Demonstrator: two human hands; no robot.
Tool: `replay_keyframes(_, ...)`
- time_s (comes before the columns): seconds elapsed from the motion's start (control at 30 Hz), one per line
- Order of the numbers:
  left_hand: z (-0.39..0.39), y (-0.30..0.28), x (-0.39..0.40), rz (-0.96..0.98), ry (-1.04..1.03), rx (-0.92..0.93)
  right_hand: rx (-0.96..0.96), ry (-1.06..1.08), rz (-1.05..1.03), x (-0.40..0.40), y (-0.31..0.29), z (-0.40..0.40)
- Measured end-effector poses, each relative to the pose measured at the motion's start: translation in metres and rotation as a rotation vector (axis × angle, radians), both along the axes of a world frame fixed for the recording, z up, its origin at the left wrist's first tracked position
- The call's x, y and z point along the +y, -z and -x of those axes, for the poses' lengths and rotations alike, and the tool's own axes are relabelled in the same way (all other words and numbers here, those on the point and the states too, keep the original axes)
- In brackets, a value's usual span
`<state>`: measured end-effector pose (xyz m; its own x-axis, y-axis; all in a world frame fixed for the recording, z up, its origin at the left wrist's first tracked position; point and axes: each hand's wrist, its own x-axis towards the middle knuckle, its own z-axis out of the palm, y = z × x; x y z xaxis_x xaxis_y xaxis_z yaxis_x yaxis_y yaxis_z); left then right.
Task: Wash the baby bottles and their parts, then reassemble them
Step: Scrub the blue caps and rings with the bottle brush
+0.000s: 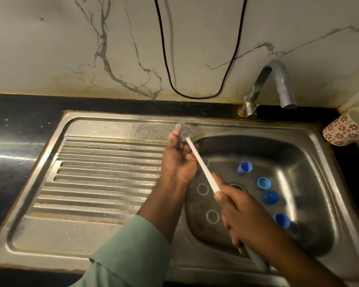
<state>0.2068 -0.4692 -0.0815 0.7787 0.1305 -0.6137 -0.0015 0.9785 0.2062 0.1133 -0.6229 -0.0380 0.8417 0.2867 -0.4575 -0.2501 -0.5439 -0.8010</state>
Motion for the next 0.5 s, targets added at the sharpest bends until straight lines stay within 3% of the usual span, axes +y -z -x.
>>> replay_keyframes(0.17,-0.006,-0.005,0.01,0.052,-0.095,0.054,-0.029,-0.041,0.048,-0.001,-0.005,0.003)
replay_keyframes(0.33,-0.005,-0.005,-0.006,-0.05,-0.09,0.119,-0.054,-0.038,0.133,0.011,0.0,-0.003)
replay_keyframes(0.5,-0.005,-0.006,0.003,-0.029,-0.064,0.161,-0.02,-0.051,0.151,-0.004,-0.004,0.014)
